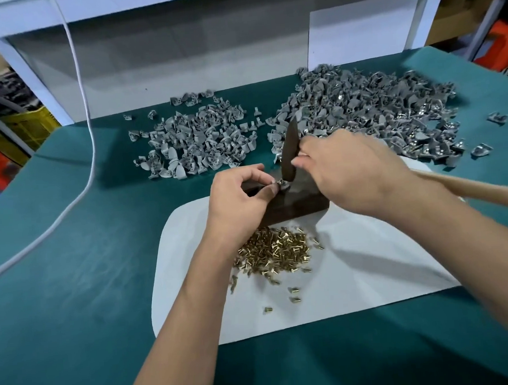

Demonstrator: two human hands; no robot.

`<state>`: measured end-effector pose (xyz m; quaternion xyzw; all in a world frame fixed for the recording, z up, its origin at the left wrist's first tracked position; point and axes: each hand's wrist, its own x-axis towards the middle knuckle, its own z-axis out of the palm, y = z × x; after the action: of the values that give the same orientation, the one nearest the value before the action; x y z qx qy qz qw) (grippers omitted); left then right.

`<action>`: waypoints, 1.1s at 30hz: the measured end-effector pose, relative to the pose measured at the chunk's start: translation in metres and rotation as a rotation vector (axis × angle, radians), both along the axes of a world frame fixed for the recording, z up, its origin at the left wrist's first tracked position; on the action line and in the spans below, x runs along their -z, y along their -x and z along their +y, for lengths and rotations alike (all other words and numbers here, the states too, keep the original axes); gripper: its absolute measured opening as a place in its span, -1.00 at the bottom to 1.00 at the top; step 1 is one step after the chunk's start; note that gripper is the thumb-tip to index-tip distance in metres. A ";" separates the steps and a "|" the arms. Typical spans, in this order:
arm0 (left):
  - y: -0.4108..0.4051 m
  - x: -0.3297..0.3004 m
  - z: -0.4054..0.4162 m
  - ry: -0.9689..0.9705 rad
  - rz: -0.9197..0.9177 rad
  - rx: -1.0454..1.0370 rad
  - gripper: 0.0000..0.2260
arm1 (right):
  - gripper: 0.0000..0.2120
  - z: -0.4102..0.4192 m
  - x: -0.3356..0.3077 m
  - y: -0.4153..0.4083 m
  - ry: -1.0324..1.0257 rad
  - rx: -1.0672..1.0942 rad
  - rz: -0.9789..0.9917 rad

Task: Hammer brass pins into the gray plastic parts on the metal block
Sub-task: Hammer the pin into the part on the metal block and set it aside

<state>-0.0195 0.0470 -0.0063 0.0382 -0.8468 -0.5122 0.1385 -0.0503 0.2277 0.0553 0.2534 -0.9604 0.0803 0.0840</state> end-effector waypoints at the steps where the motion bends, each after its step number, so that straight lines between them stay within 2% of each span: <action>1: 0.000 0.000 0.000 0.010 0.005 0.009 -0.84 | -0.80 0.004 0.000 0.001 0.006 -0.005 0.008; 4: 0.000 0.000 0.000 -0.018 0.030 0.005 -0.91 | -0.78 0.018 0.004 0.004 0.112 -0.006 0.013; 8: 0.000 -0.002 0.002 -0.184 -0.007 0.022 -0.90 | -0.79 0.048 0.004 0.012 0.252 0.042 -0.035; 14: 0.000 -0.002 0.001 -0.349 -0.032 0.029 -0.77 | -0.97 0.058 0.019 0.011 0.030 0.141 -0.096; 20: 0.001 0.000 -0.001 -0.311 -0.026 0.031 -0.82 | -0.89 0.053 0.015 0.011 -0.023 0.147 -0.248; 22: 0.001 0.000 -0.003 -0.290 -0.018 0.034 -0.85 | -0.88 0.046 0.010 0.011 0.022 0.131 -0.196; 24: 0.001 0.000 -0.003 -0.265 -0.012 0.038 -0.86 | -0.79 0.034 0.006 0.009 0.117 0.088 -0.103; 26: 0.002 0.000 -0.003 -0.258 -0.010 0.042 -0.84 | -0.82 0.017 0.007 0.004 0.197 -0.036 -0.068; 29: 0.002 0.000 -0.003 -0.247 0.002 0.051 -0.81 | -0.77 -0.001 0.019 -0.002 0.213 -0.237 -0.062; 33: 0.001 0.001 -0.002 -0.266 0.024 0.023 -0.87 | -0.77 -0.003 0.032 0.003 0.312 -0.251 0.086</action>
<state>-0.0200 0.0446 -0.0072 0.0406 -0.7700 -0.6220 0.1363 -0.0536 0.2246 0.0234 0.3583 -0.8927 0.2269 0.1527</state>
